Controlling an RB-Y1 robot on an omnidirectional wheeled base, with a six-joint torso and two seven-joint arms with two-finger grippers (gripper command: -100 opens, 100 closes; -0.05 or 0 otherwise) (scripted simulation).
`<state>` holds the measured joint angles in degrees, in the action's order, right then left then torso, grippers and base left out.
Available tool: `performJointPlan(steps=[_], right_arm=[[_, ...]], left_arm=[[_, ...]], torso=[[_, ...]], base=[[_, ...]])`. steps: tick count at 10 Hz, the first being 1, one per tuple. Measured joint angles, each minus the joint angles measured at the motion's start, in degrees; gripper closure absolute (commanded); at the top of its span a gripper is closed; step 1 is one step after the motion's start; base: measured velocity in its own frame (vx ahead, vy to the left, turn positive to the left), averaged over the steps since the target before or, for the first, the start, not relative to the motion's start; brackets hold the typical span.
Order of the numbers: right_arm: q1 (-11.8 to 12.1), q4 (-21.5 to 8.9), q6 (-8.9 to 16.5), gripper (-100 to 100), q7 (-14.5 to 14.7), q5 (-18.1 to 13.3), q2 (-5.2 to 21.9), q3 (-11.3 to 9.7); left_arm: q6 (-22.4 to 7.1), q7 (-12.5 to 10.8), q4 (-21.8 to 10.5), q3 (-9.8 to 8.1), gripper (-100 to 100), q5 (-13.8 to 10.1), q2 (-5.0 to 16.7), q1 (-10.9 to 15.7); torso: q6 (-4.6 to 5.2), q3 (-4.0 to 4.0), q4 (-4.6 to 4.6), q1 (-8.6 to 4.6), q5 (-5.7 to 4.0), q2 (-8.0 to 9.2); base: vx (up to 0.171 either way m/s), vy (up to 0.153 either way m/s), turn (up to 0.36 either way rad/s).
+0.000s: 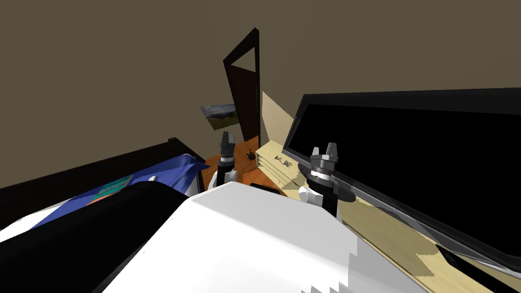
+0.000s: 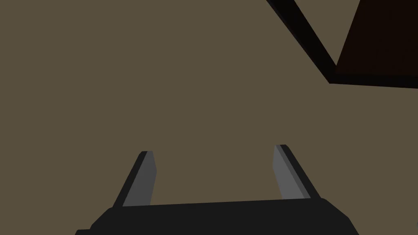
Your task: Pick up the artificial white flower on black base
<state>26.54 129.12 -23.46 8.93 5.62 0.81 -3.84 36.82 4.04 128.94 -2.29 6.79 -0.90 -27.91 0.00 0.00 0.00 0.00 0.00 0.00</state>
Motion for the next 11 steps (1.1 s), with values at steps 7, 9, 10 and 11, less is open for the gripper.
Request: performJointPlan(steps=[7, 9, 10, 11], right_arm=[[-1.7, -10.3, 3.7, -100, 4.7, -5.6, 9.1, 0.1], [-2.8, -12.7, 5.8, -100, 5.9, -7.0, 10.9, 0.3], [-2.9, -13.5, 6.6, -100, 6.5, -7.6, 11.3, 0.3], [-3.3, -15.2, 6.8, -100, 7.4, -8.7, 12.2, 0.2]], left_arm=[[0.0, 0.0, 0.0, 0.00, 0, 0.0, 0.0, 0.0], [0.0, 0.0, 0.0, 0.00, 0, 0.0, 0.0, 0.0], [0.0, 0.0, 0.0, 0.00, 0, 0.0, 0.0, 0.0], [0.0, 0.0, 0.0, 0.00, 0, 0.0, 0.0, 0.0]], torso=[[0.00, 0.37, 0.14, -0.14, -0.03, 0.65], [0.00, 0.23, 0.09, -0.05, -0.01, 0.39], [0.00, 0.17, 0.07, -0.03, -0.01, 0.27], [-0.01, 0.15, 0.06, -0.03, -0.01, 0.26]], base=[[-0.132, -0.008, 0.056], [-0.074, 0.001, 0.054], [-0.070, 0.003, 0.098], [-0.073, 0.005, 0.048]])
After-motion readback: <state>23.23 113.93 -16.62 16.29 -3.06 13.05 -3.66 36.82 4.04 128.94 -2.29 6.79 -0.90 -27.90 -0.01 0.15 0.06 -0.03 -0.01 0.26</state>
